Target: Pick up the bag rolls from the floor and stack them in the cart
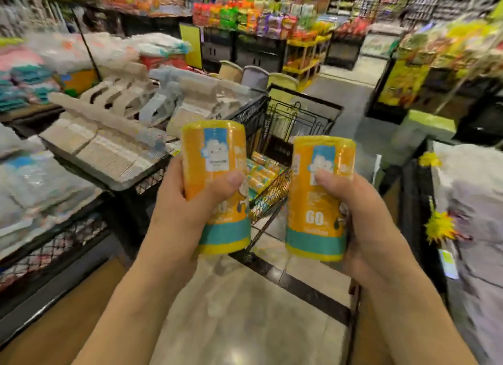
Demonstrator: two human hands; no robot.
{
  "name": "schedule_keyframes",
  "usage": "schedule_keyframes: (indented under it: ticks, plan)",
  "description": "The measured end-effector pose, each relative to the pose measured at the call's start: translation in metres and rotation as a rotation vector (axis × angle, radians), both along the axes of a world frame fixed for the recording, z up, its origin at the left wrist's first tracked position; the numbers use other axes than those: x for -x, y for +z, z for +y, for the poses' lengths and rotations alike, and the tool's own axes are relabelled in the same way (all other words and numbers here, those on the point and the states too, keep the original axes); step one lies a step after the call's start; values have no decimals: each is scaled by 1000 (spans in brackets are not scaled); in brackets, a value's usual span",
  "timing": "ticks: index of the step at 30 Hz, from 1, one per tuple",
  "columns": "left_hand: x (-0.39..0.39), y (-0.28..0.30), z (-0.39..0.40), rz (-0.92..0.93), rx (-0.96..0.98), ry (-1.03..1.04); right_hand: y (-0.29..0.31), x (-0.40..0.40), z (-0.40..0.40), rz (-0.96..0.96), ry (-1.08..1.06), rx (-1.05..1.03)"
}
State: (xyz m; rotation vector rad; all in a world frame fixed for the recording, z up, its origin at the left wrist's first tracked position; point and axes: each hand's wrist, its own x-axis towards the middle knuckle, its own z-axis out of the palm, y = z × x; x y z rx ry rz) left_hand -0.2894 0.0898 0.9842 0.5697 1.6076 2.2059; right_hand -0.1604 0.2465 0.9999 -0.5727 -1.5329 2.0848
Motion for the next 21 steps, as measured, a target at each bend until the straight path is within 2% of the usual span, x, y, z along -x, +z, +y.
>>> schedule_keyframes:
  ticks: [10,21]
  plan:
    - [26,-6,165,-9,60,-210,-3,-5,134,-53,-171,-54]
    - [138,-12,320,-38,-24,-324,-4,93,277,-82,-274,-72]
